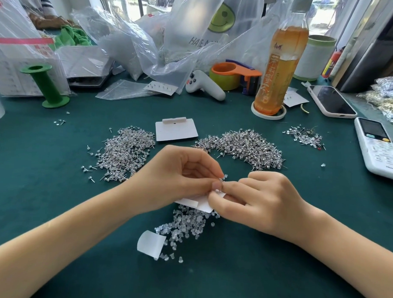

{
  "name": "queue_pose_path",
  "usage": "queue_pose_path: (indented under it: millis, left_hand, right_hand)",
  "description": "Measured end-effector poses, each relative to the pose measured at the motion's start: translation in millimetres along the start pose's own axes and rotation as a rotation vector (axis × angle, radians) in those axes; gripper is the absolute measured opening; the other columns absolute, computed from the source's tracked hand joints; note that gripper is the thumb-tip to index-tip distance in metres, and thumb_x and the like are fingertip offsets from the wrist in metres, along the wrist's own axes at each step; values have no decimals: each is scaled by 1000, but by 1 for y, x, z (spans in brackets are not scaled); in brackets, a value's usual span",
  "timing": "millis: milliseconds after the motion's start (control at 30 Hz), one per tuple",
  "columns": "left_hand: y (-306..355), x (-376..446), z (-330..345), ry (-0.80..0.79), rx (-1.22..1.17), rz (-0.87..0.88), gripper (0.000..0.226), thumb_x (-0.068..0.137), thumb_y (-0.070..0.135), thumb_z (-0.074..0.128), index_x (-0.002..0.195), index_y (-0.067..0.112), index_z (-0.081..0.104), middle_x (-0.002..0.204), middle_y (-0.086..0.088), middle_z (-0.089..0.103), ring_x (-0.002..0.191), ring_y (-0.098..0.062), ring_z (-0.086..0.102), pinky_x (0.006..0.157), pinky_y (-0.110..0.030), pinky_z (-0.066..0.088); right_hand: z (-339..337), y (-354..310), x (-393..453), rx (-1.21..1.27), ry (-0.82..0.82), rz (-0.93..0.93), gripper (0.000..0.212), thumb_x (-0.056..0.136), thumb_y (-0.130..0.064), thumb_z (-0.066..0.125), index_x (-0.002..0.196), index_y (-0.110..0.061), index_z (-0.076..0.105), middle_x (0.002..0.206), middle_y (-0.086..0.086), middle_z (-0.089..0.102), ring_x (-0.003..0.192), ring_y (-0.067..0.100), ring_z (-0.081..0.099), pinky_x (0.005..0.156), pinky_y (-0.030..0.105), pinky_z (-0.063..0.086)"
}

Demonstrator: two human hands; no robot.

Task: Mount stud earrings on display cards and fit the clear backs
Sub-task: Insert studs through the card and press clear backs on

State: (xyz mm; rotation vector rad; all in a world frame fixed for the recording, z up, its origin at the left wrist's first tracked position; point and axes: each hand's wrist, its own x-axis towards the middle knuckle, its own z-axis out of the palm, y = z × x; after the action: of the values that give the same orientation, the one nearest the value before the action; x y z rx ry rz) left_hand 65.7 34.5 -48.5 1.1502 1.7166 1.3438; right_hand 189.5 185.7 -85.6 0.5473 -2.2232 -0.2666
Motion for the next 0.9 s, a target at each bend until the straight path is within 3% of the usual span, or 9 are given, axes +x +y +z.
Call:
queue_pose_path:
  millis: [300, 900]
  left_hand:
    - [1, 0, -1, -35, 77, 42, 13, 76, 3, 74, 88, 3, 70, 83, -9, 74, 75, -12, 69, 74, -19, 55]
    - [12, 7, -8, -178, 317, 100, 14, 76, 5, 76, 84, 9, 65, 80, -2, 71, 76, -14, 68, 80, -30, 55]
  right_hand:
    - [-1, 0, 0, 25, -4, 14, 29, 74, 1, 72, 92, -18, 59, 61, 0, 61, 43, 17, 39, 38, 27, 36]
    - [0, -3, 0, 10, 13, 5, 32, 76, 3, 63, 97, -20, 52, 57, -1, 57, 42, 18, 33, 37, 27, 35]
